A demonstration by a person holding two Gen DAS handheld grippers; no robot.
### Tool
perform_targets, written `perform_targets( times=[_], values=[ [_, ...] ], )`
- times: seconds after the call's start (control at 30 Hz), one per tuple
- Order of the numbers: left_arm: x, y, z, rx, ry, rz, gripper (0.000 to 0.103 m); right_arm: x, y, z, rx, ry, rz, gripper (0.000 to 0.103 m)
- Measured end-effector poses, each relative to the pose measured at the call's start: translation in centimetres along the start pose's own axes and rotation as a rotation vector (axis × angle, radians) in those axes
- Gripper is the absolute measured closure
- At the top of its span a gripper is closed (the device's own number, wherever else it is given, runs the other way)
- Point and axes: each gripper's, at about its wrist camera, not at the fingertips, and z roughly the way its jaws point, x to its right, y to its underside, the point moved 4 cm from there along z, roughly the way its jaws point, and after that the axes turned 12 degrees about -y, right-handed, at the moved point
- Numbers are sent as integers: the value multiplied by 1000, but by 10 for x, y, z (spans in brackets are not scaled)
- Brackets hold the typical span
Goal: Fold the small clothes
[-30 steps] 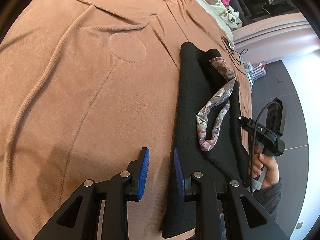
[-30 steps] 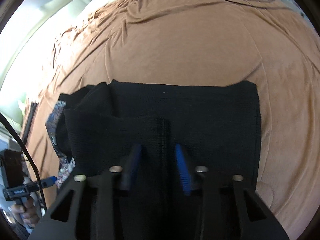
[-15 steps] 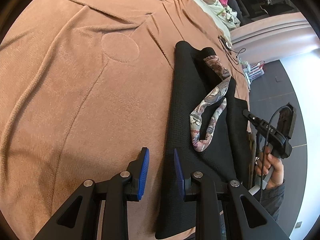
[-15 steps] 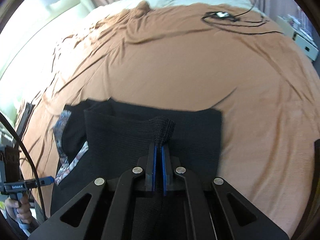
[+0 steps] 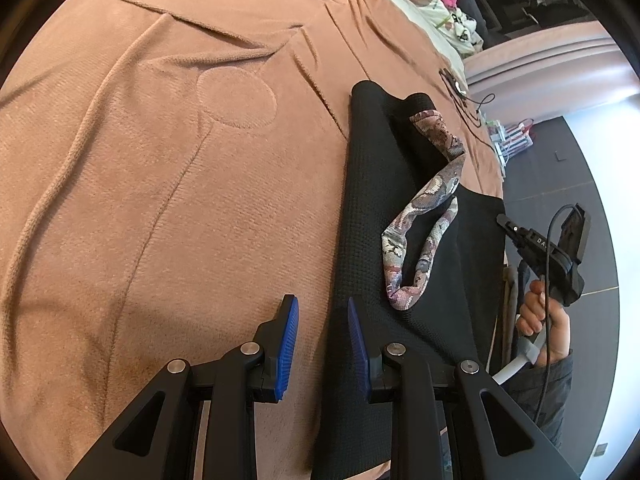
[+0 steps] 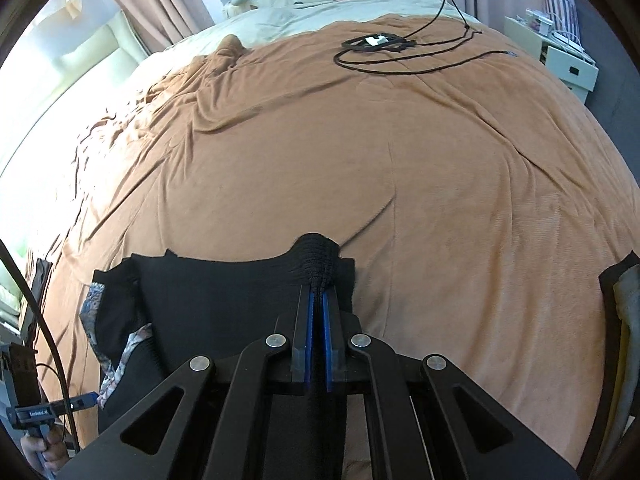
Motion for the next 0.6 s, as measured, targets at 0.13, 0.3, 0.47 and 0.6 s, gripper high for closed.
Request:
perform_targets(
  times=[0.13, 0.3, 0.47, 0.6],
  values=[
    [3, 2, 0, 0, -6, -1, 77, 8, -6, 7, 10, 3, 16, 102],
    [4, 3, -1, -1, -13, 2, 77, 23, -6, 18, -21, -15, 92, 101],
    [6, 3, 0, -1, -17, 5, 77, 25, 0, 12, -20, -34, 98, 43],
    [9, 5, 2, -6, -9, 9, 77, 12, 7, -5, 1, -43, 30, 40]
  ],
)
